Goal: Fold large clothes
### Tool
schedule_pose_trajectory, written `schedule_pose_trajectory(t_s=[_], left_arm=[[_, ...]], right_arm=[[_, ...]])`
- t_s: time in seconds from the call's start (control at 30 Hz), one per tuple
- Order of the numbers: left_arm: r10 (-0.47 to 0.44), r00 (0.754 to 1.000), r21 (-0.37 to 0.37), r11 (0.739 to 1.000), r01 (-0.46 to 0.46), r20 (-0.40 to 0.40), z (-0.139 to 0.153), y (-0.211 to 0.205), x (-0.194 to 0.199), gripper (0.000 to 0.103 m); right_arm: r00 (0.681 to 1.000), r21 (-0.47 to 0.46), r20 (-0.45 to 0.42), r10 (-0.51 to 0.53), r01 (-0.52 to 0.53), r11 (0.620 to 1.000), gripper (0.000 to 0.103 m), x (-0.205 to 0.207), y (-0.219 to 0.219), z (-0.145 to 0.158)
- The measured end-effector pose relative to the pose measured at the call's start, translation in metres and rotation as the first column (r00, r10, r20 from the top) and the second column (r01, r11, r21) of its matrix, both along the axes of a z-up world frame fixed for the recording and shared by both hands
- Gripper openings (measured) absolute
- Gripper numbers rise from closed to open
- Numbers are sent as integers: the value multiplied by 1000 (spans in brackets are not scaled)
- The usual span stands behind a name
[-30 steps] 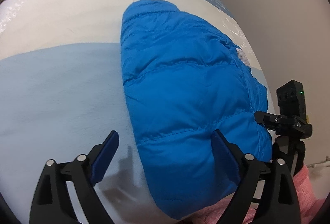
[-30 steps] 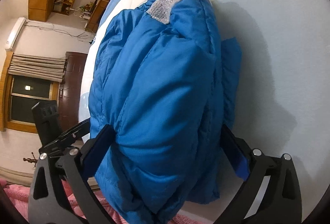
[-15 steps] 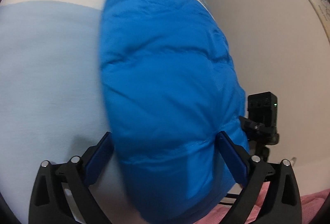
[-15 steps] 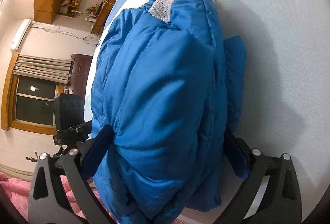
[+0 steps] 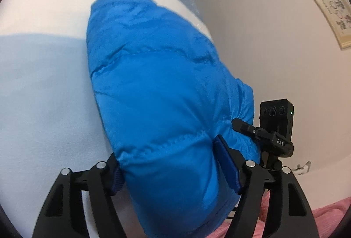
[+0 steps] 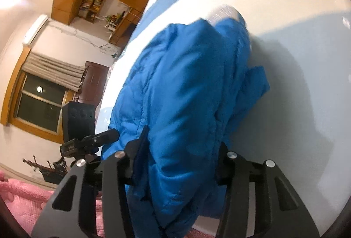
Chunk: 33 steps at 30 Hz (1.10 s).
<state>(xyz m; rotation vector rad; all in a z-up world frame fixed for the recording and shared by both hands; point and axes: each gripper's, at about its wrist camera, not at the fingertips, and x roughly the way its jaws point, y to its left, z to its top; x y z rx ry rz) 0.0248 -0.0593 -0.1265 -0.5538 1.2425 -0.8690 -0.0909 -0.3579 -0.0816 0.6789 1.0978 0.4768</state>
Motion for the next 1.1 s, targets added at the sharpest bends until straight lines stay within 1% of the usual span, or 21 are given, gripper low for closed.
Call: schedule_pose_trajectory(t_s=[0.1,0.2,0.3,0.37,0.47,0.5,0.6,0.7,0.8,0.87,0.9,0.93,0.97,1.03,1.1], left_arm=[[25,998,-7,1000,-24,50,19,9,3,72],[63,991,-11,998,-62,114,41,22,11,72],[100,977,-9,995,-100,191,64,42,23,72],[123,966,-10,992,-124,227,75,55,34,72],[169,944,-3,984,-176,284,87,76,57,72],[189,933,7,980,-201,307,89,84,69,72],[227,912,43,966,-257,342,90,101,95,72],[273,888,94,940,-328,371,78,121,130,72],[314,882,122,919,-376,353,59,131,151,72],[340,885,158,902,-403,318,35,140,167,72],[347,891,172,898,-406,292,22,142,173,72],[350,897,178,897,-404,269,10,150,172,73],[352,902,183,898,-401,252,1,155,174,74],[349,907,187,900,-395,234,-15,157,172,78],[357,909,184,899,-397,215,-23,153,171,84]], right_arm=[[998,-39,56,33,-31,999,46,6,13,24],[993,-45,103,57,-53,998,46,22,27,43],[980,-80,166,106,-94,992,46,43,45,64],[968,-99,207,140,-122,988,45,61,59,76],[952,-115,245,184,-160,980,45,96,78,84],[947,-122,252,201,-175,977,45,113,86,84],[935,-146,254,246,-214,966,45,158,106,74],[934,-127,224,279,-256,958,45,207,126,51],[936,-116,181,302,-285,952,45,249,144,24],[944,-100,126,305,-294,950,45,271,153,1],[946,-98,101,308,-299,949,45,278,158,-8],[947,-93,77,311,-304,948,45,282,160,-18],[949,-84,66,309,-303,949,45,285,160,-22],[955,-25,30,294,-293,956,47,287,155,-36],[959,-5,16,283,-283,959,49,284,150,-42]])
